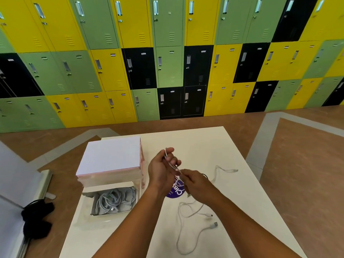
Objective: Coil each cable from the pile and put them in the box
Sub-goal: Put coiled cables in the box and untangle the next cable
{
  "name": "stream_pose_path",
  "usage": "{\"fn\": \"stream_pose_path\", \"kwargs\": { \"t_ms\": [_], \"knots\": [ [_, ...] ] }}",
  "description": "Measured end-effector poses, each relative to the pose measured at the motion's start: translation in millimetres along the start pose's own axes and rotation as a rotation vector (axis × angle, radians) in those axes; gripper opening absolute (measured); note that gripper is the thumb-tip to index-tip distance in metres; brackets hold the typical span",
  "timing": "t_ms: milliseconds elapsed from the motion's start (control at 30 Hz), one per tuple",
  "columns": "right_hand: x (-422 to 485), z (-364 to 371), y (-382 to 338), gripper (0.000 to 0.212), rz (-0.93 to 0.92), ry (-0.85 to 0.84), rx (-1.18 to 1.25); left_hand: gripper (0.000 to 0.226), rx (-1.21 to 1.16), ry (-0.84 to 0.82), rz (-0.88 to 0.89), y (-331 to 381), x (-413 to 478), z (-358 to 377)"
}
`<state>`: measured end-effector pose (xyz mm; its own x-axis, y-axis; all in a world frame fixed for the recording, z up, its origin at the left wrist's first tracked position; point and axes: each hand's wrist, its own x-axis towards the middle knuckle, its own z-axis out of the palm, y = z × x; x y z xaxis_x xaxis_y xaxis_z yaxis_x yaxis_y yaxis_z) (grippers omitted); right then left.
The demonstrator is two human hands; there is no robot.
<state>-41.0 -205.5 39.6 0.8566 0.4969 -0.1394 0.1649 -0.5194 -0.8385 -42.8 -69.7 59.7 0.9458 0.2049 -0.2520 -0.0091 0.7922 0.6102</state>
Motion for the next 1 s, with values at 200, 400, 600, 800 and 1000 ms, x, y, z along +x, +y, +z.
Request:
{"fn": "stream_pose_path", "kwargs": {
  "t_ms": [200, 400, 600, 800, 1000],
  "knots": [
    [-5, 3, 0, 0.023, 0.017, -0.138, -0.248, 0.035, 0.686, 0.049, 0.338, -11, 16, -26],
    [0, -24, -19, 0.011, -0.019, -0.045, -0.326, 0.032, 1.159, -0.186, 0.180, -24, 4, -53],
    [8, -39, -14, 0.008, -0.028, 0.094, -0.151, 0.038, 0.870, -0.342, -0.215, -9, -13, -37],
    [6, -40, -12, 0.019, -0.012, 0.095, 0.191, 0.031, 0.434, -0.350, -0.333, 2, -18, -26],
    [9, -36, -13, 0.029, 0.030, 0.081, 0.261, 0.028, 0.384, -0.314, -0.258, -3, -14, -29]
  ]
}}
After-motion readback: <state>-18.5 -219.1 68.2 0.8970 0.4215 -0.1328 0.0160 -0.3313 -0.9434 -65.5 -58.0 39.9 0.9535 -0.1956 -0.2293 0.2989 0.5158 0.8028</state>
